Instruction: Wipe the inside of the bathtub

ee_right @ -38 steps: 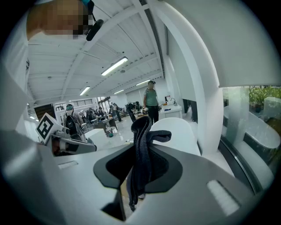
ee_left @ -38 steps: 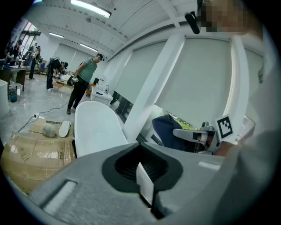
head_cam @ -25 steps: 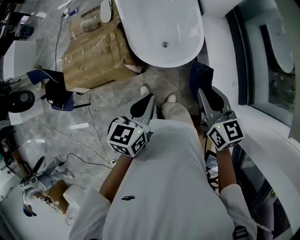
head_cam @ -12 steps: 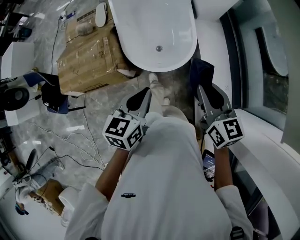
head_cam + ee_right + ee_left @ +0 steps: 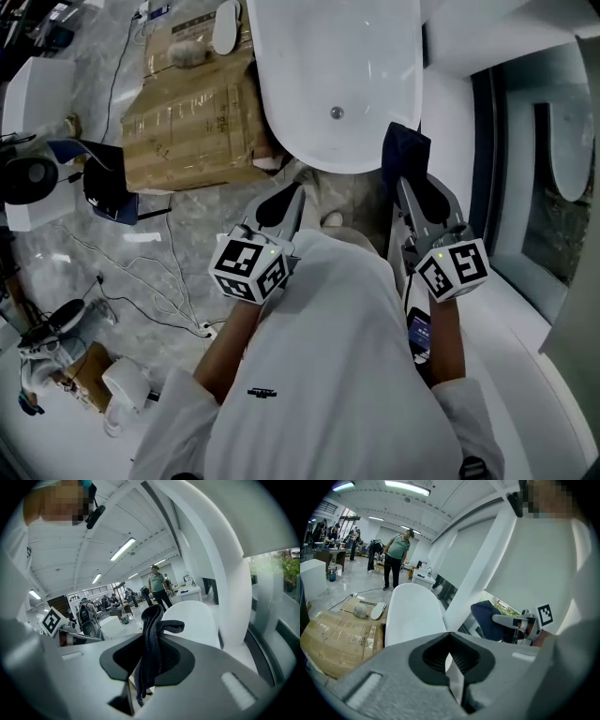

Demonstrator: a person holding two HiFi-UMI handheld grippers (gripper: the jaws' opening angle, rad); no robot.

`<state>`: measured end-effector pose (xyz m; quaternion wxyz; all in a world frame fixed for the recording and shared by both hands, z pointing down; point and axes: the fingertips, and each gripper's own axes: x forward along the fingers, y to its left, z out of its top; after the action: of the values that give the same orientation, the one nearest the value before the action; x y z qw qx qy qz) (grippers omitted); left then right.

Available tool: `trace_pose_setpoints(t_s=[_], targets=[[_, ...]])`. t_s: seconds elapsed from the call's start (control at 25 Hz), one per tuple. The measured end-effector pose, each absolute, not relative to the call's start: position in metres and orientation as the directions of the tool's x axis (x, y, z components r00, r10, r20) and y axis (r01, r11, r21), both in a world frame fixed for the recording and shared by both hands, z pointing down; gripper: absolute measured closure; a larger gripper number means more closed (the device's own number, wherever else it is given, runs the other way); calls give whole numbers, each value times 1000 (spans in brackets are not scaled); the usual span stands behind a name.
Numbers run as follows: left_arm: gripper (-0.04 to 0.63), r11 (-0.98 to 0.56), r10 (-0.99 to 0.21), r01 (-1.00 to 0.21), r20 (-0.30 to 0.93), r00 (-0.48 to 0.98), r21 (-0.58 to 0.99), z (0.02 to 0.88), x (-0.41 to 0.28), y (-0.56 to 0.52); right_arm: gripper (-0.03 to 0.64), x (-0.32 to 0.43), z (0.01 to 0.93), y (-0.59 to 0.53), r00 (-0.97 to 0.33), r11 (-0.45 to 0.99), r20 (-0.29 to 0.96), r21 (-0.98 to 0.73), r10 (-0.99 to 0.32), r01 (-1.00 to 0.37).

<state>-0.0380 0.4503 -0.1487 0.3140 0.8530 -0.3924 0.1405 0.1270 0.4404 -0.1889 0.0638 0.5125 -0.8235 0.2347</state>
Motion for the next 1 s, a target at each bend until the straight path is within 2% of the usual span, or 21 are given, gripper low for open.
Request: trace_pose_setpoints(t_s=[0.16,0.4,0.64,1.0], targets=[[595,-480,-564,-754,500,657,449,-146,-51,387,546,110,-195,383,-484,382,371,-317,-793,-868],[595,-553,-531,-726,498,686,410,-156,-65,292,546,92,-205,296,-467,368,407,-300,-785,-880],[595,-526,-548,-738,496,674,422,-143,-96,233,546,66,-207,228,-473,375,448,-294,-759,-879],[595,-467,-612,-780,484,626,417,-123,-110,169,546,32,-194,166,-566,481,486,-301,-666,-824]])
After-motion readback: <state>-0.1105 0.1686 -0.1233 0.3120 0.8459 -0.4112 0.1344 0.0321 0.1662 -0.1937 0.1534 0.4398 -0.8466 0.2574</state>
